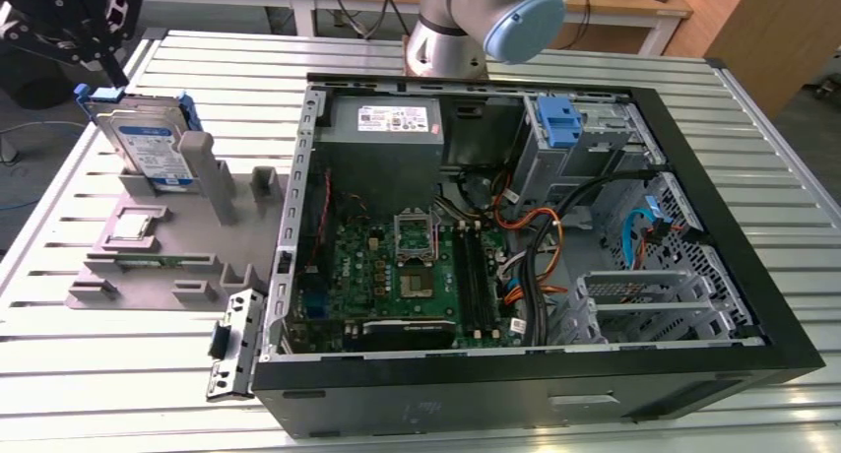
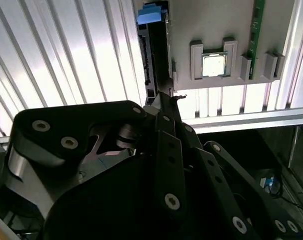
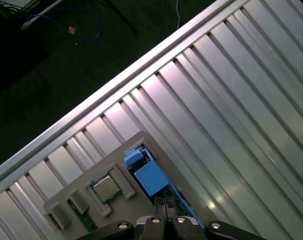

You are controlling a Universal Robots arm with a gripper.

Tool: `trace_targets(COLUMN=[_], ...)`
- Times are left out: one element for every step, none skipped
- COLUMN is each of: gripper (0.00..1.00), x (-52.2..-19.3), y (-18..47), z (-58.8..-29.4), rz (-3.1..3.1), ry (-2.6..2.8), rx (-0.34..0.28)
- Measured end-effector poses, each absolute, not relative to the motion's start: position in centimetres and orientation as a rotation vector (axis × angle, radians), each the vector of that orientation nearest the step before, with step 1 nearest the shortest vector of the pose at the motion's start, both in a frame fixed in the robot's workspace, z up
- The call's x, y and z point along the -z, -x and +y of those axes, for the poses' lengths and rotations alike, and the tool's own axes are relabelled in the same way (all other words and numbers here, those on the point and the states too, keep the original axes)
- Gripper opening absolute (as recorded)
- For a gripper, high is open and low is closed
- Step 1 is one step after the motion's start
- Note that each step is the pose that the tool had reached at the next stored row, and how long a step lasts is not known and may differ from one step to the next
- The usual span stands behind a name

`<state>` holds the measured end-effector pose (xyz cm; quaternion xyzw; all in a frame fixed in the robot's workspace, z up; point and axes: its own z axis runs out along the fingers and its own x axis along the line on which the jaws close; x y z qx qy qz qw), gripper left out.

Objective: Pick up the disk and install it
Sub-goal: 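Pick up the disk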

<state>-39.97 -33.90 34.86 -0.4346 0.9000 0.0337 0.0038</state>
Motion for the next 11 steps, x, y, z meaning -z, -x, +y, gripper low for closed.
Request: trace_targets(gripper=[0.10,0.10,0.10,0.10,0.10,0.10,0.10,0.10,0.10,0.10,0.10], x=[-34.86,-34.85,-34.85,-34.85,-34.85,-34.85,-34.85,-34.85,-34.85,-34.85,-34.85], y=[39.97,39.97,39.97,39.97,39.97,39.97,39.97,39.97,39.97,39.97,39.97], z=[-33.90,-33.90,-33.90,-33.90,-33.90,-33.90,-33.90,-33.90,-33.90,-33.90,-33.90], rz=[2.811,2.801,2.792,2.783,2.775,2.767,2.759,2.751,2.745,2.738,2.732], ry=[1.382,1.403,1.422,1.440,1.457,1.473,1.488,1.503,1.515,1.528,1.539], rx=[-0.106,-0.106,-0.106,-0.107,-0.107,-0.107,-0.107,-0.107,-0.107,-0.107,-0.107])
